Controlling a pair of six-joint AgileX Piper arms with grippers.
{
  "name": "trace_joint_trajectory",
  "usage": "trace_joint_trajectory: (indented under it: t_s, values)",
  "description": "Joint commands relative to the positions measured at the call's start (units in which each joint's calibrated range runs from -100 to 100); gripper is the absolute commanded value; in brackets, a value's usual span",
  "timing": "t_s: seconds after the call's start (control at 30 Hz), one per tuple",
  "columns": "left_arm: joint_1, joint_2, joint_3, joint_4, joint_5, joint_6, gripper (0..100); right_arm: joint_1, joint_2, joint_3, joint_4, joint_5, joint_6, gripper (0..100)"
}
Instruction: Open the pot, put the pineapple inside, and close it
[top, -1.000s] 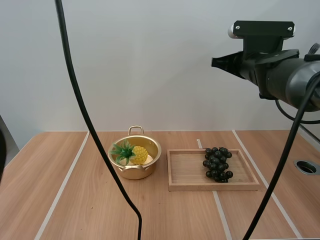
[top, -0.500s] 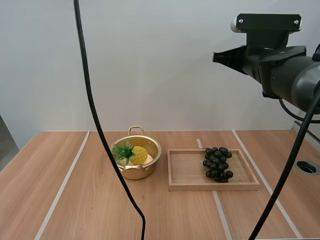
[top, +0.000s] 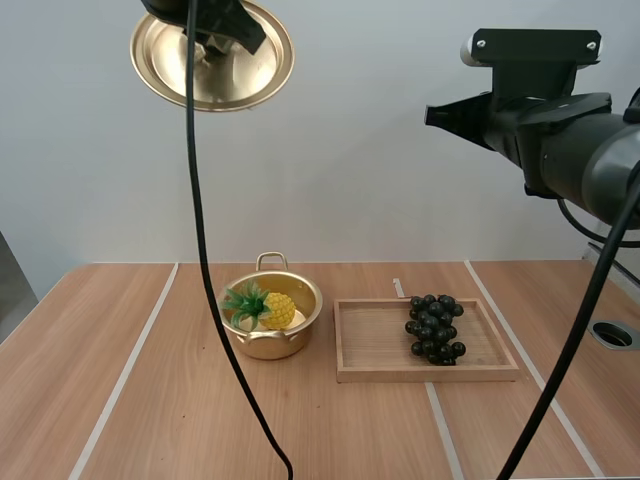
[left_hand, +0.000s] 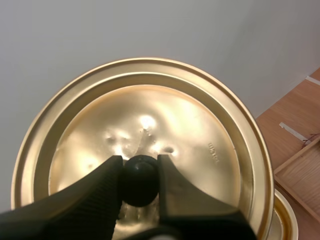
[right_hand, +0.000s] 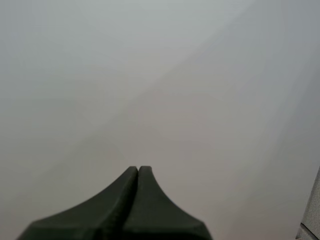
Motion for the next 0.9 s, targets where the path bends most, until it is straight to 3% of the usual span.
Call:
trace_joint_trajectory:
  t_s: [0.0,0.6,0.87]
  values:
    - [-0.01,2.14,3.11,-1.38,-2.62,0.11,0,-0.14,-0.63,0.1,-0.8,-0.53,-0.07,0]
    - [-0.01,17.98,6.97,-9.82,0.0,0.48,0,-0.14,-0.63,0.1,-0.8,-0.53,-0.07,0]
    - [-0.01,25.24,7.68,-10.17,0.0,0.59,0,-0.14,-0.63,0.1,-0.8,-0.53,-0.07,0]
